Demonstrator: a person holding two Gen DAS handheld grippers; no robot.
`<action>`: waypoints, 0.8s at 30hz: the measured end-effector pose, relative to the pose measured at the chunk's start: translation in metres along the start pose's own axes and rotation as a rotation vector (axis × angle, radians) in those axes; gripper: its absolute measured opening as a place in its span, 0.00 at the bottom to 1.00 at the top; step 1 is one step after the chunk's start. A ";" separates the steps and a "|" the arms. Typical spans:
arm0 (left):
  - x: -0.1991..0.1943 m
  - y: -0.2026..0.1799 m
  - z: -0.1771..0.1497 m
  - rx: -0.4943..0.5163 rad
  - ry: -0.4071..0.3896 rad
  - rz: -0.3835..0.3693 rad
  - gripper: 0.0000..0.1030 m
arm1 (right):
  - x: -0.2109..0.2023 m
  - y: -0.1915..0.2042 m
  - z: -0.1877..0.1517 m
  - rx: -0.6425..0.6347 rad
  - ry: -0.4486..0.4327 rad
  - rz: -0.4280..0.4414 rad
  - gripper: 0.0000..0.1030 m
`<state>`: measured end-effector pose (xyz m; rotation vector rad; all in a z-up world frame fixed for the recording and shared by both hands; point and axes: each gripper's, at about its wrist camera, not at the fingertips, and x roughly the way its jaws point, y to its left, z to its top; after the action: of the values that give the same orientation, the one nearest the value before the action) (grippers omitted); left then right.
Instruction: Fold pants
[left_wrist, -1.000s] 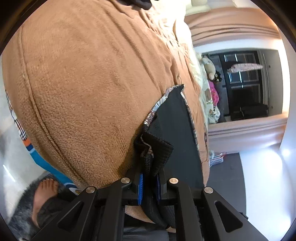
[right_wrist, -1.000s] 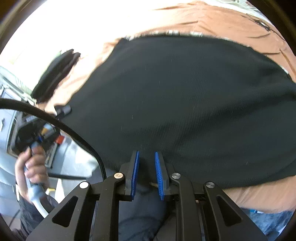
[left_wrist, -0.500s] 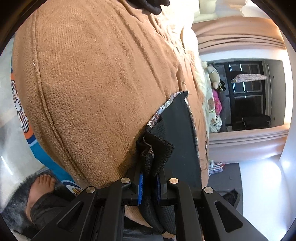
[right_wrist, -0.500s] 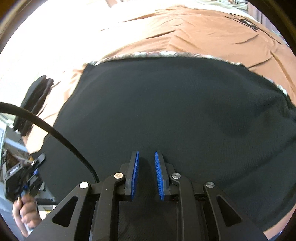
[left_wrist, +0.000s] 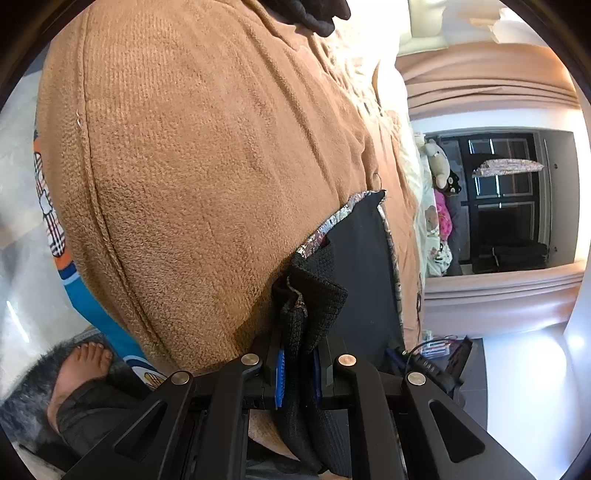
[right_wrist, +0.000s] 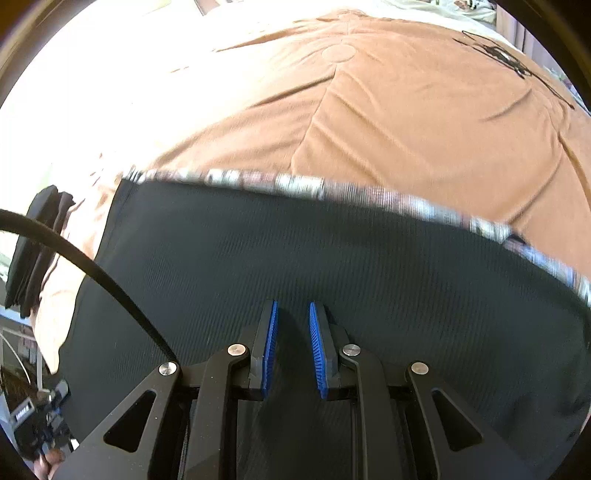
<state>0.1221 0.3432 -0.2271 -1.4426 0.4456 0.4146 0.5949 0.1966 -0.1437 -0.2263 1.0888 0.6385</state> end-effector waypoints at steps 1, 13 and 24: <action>0.000 -0.001 0.000 0.001 -0.001 0.002 0.10 | 0.003 0.000 0.006 0.002 -0.003 -0.002 0.15; 0.004 0.000 0.004 0.024 -0.004 -0.009 0.10 | 0.017 -0.014 0.030 0.064 0.020 0.017 0.07; -0.006 -0.027 0.008 0.106 -0.016 -0.061 0.08 | -0.009 0.003 -0.032 0.042 0.061 0.083 0.07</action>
<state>0.1316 0.3490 -0.2002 -1.3460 0.4036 0.3486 0.5664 0.1810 -0.1500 -0.1655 1.1745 0.6859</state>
